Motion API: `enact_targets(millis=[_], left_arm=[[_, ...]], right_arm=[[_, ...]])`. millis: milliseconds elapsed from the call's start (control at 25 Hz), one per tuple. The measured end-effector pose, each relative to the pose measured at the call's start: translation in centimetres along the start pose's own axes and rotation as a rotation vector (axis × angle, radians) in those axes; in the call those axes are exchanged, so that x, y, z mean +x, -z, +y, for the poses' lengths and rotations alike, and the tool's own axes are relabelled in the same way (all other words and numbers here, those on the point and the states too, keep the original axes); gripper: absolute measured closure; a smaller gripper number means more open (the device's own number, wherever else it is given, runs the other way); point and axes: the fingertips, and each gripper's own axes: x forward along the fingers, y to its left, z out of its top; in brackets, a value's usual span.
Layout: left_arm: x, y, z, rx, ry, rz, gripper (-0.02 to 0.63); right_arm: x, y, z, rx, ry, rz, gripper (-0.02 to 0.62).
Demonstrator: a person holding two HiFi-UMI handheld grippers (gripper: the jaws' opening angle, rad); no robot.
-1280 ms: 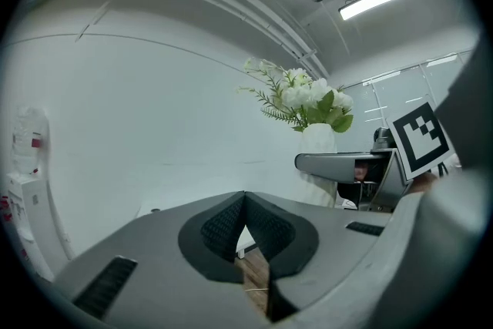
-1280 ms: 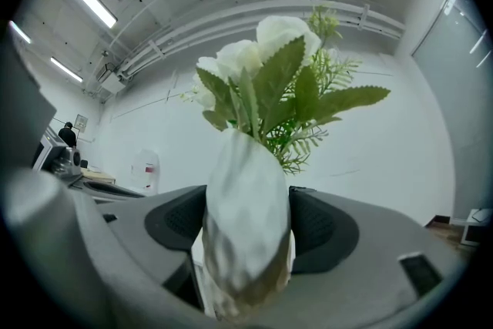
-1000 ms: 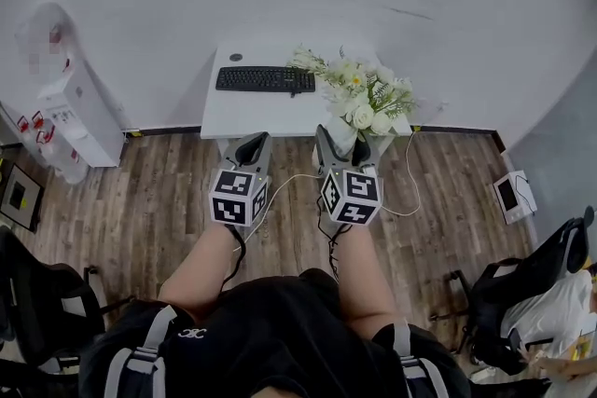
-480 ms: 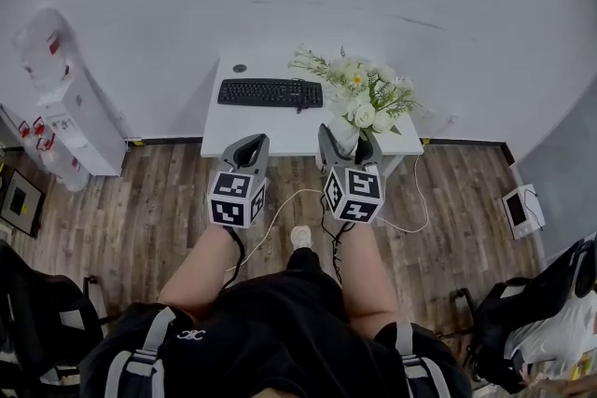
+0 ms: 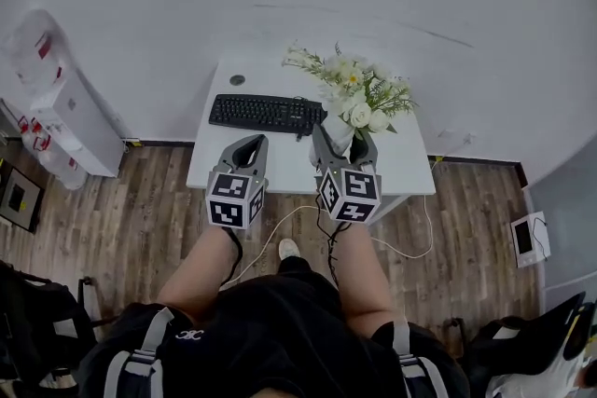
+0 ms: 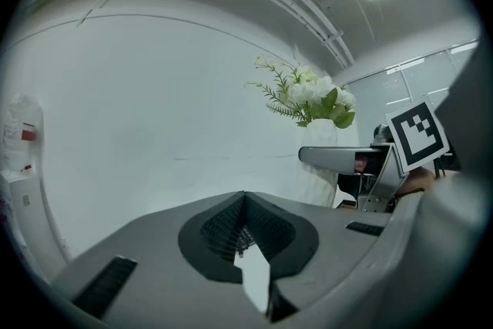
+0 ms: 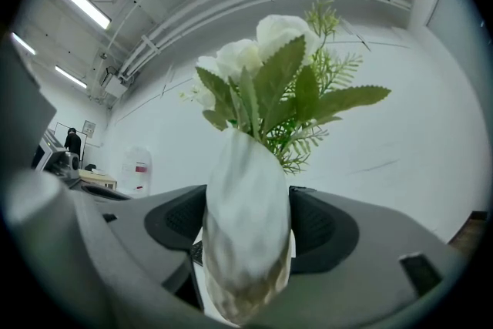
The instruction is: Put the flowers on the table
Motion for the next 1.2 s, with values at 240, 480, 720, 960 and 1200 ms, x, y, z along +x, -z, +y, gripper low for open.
enact_targets(millis=[240, 480, 720, 960, 1200], left_arm=[[10.3, -0.7, 2.3, -0.002, -0.029, 0.050, 0.600], [18.9, -0.7, 5.4, -0.018, -0.089, 0.095, 0.600], [23.9, -0.3, 8.4, -0.046, -0.147, 0.124, 0.600], [26.3, 0.7, 10.9, -0.054, -0.171, 0.152, 0.600], [27.4, 1.8, 15.6, -0.079, -0.182, 0.170, 0.600]], right_arm=[[10.3, 1.6, -5.1, 0.020, -0.052, 0.040, 0.256], [19.9, 3.3, -9.2, 0.049, -0.116, 0.050, 0.256], [26.9, 4.7, -10.7, 0.051, -0.182, 0.063, 0.256], [31.6, 6.6, -10.3, 0.054, -0.226, 0.059, 0.256], [37.5, 8.8, -7.6, 0.011, -0.254, 0.072, 0.255]])
